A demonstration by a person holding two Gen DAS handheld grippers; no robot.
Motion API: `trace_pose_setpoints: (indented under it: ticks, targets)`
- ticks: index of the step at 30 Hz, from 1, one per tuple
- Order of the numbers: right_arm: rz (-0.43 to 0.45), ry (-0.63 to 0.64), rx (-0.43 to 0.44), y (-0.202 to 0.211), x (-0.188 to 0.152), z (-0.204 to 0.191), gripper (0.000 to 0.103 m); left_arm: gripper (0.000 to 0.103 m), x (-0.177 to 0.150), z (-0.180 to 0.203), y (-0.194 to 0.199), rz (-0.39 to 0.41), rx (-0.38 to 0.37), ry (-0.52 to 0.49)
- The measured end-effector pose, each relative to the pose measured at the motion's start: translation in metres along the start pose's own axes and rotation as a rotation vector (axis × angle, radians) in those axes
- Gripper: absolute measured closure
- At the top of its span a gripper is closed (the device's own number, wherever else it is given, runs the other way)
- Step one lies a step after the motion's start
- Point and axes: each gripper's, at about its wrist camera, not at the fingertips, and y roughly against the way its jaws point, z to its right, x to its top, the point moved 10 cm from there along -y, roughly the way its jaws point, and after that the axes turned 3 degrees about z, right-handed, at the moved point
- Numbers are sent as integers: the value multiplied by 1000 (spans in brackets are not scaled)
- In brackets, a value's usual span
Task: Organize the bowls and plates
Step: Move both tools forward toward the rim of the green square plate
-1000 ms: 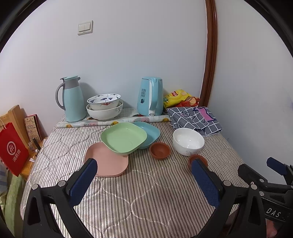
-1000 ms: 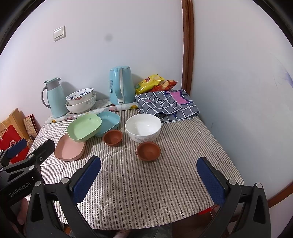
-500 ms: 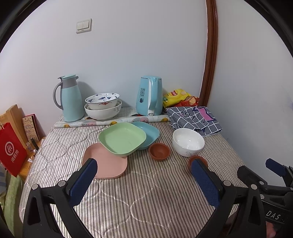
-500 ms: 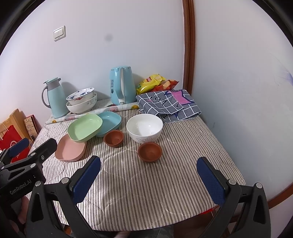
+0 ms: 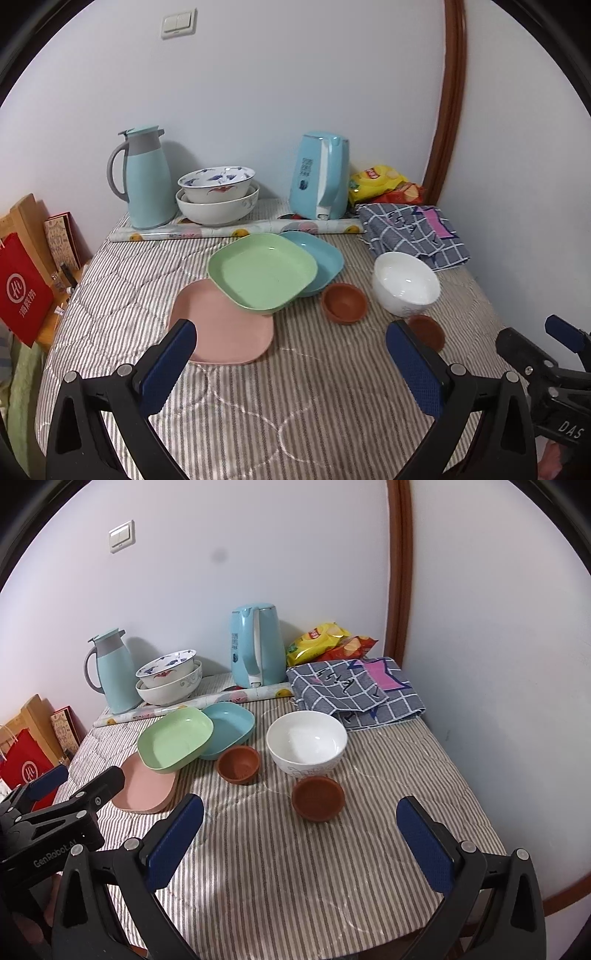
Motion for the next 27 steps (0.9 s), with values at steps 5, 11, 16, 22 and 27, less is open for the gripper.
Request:
trace_pose_setpoints:
  ticks: [5,11,16,22,27]
  targets:
    - [-14,22,23,-16,7,-13,4,0,5,-16,-14,-18,28,14]
    - [-29,49,70,-37,20,-33,11,0,14,-34,-31,-35,62,35]
    - [-53,60,101,-57,29,-46,14,0,24,-48,-49,-48,83,51]
    - [-87,66,134,-86,40,-64,18,0,31,-61,-72,-78,83,74]
    - [-110,85,152,-108,45,-79,21,0,36,-71,-90,-95,94,84]
